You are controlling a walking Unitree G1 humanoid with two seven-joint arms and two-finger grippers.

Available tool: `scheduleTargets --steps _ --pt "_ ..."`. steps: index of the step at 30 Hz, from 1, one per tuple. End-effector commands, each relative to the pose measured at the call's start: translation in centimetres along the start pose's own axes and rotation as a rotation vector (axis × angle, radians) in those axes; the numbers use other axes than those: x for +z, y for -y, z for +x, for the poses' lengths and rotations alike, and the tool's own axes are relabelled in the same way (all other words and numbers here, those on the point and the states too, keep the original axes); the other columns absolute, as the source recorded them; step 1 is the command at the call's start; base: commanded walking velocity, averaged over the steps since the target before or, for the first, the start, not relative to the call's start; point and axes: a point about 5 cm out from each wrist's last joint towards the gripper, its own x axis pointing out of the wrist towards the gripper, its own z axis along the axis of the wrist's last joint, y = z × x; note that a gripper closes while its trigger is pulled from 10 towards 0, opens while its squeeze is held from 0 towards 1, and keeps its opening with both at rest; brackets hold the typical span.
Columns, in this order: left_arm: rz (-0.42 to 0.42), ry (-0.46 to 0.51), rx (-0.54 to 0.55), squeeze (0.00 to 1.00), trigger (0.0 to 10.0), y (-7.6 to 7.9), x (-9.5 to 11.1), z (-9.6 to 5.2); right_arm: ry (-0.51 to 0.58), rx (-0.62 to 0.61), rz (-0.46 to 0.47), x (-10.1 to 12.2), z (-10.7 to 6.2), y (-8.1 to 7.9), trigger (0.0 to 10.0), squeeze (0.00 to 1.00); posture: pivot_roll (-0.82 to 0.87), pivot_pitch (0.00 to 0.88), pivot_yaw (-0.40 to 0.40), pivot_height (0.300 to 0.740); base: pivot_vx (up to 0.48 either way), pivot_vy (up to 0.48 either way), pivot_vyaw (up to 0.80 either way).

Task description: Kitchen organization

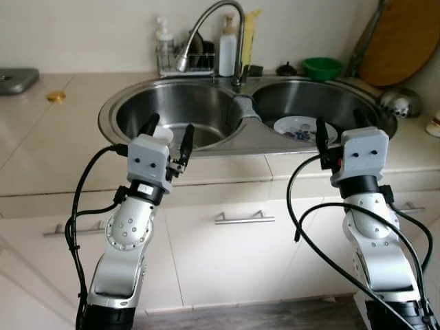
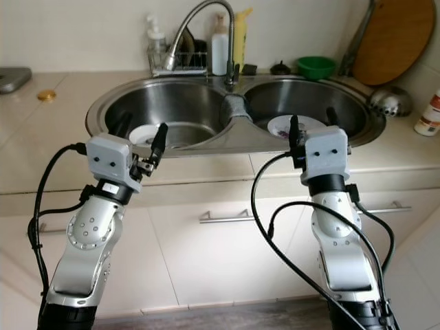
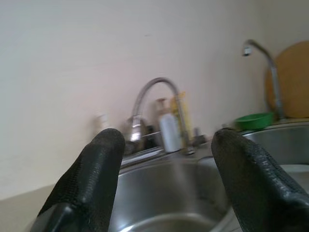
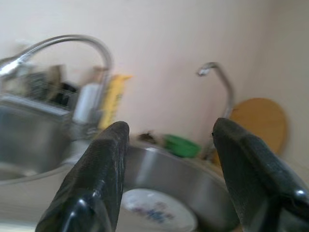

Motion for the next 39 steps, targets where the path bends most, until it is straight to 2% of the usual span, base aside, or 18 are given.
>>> scheduleTargets --steps 1,4,10,12,14,21,35,39 --pt "0.009 0.009 -0.005 0.0 10.0 0.0 0.1 0.1 -0.002 -0.007 -0.045 0.3 0.1 0.1 10.0 0.0 0.02 0.0 -0.035 0.74 0.0 0.0 -0.58" --pt "0.013 0.01 -0.011 0.0 10.0 0.1 0.1 0.1 -0.052 -0.052 -0.065 -0.3 0.1 0.9 10.0 0.0 0.02 0.0 -0.035 0.74 0.0 0.0 -0.8" --pt "0.017 0.009 -0.014 0.0 10.0 0.2 0.0 0.0 -0.061 -0.089 -0.1 -0.4 -0.4 2.0 10.0 0.0 0.01 0.0 -0.036 0.74 0.0 0.0 -0.8" --pt "0.018 0.01 -0.014 0.0 10.0 0.2 0.0 -0.1 -0.064 -0.104 -0.116 -0.4 -0.9 2.3 10.0 0.0 0.01 0.0 -0.037 0.74 0.0 0.0 -0.8" --pt "0.023 0.013 -0.018 0.0 10.0 0.3 -0.1 -0.2 -0.046 -0.116 -0.17 -0.2 -2.2 2.5 10.0 0.0 0.0 0.0 -0.036 0.74 0.0 0.0 -0.8" --pt "0.042 0.021 -0.038 0.0 10.0 0.6 -0.1 -0.1 -0.035 -0.116 -0.22 0.1 -3.6 2.7 10.0 0.0 -0.02 0.0 -0.023 0.74 0.0 0.0 -0.8" --pt "0.068 0.02 -0.064 0.0 10.0 0.8 -0.2 -0.2 -0.048 -0.111 -0.243 -0.7 -4.5 2.6 10.0 0.0 -0.02 0.0 -0.021 0.74 0.0 0.0 -0.8" --pt "0.077 0.016 -0.067 0.0 10.0 0.7 -0.3 -0.3 -0.052 -0.122 -0.223 -0.9 -4.5 2.5 10.0 0.0 -0.02 0.0 -0.021 0.74 0.0 0.0 -0.8"
